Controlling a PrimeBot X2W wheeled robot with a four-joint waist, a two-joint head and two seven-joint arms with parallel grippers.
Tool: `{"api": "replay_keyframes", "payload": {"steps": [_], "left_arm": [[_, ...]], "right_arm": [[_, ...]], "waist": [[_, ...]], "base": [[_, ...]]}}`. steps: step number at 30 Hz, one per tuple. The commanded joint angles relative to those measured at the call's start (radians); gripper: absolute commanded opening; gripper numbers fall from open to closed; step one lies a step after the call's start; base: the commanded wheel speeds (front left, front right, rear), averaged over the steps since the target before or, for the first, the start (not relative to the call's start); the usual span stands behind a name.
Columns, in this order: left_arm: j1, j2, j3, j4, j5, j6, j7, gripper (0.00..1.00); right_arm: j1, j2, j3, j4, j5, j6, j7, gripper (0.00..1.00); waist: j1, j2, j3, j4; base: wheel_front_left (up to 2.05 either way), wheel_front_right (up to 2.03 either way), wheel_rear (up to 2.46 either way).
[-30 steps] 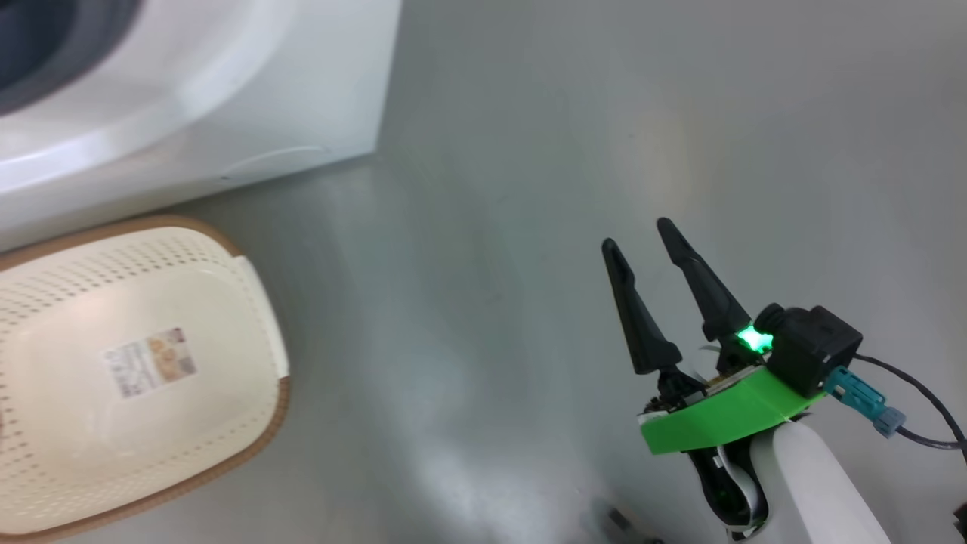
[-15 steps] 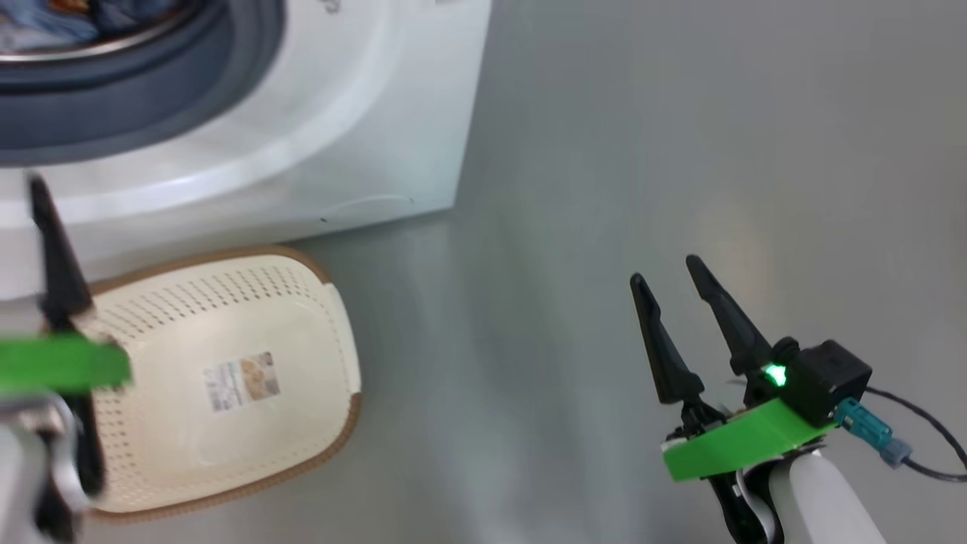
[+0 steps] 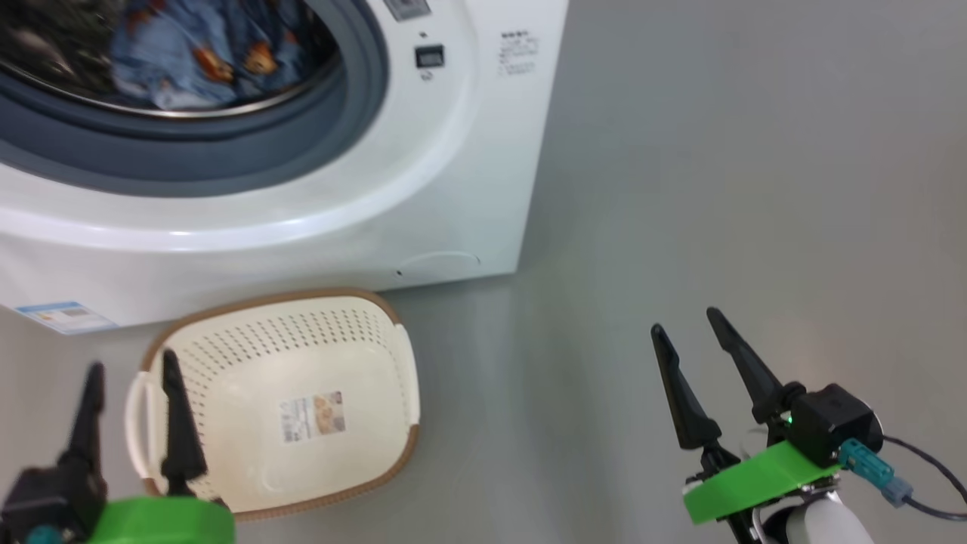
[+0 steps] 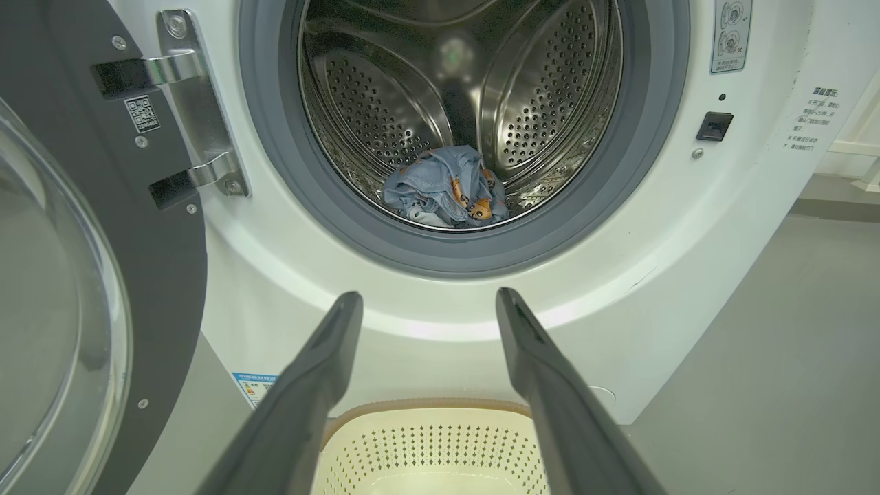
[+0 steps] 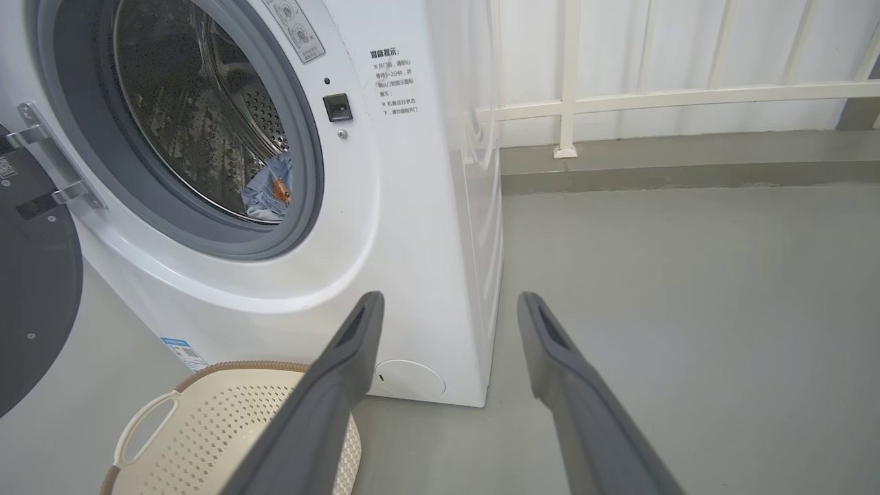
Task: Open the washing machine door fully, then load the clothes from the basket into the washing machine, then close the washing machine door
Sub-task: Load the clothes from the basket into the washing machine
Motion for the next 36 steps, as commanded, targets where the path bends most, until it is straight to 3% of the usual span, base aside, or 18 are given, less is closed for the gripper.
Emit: {"api": "replay_keyframes", "payload": {"steps": [1, 16, 36], "left_arm": [[0.009, 0.018, 0.033, -0.025, 0.013, 0.007, -0.014, 1.00], [0.099, -0.032, -0.003, -0.005, 0.034, -0.037, -0.020, 1.00], [0.134, -0.030, -0.024, 0.022, 0.034, -0.058, -0.020, 1.00]], "right_arm": [[0.021, 0.000, 0.018, -0.038, -0.009, 0.006, 0.008, 1.00], [0.134, 0.000, -0.001, -0.129, -0.042, 0.006, 0.082, 1.00], [0.212, 0.000, -0.017, -0.168, -0.041, 0.006, 0.119, 1.00]], "waist": [[0.0000, 0.0000, -0.063, 0.048], [0.0000, 0.0000, -0.196, 0.080], [0.0000, 0.0000, -0.286, 0.095]], "base": [[0.00, 0.00, 0.00], [0.00, 0.00, 0.00], [0.00, 0.00, 0.00]]}}
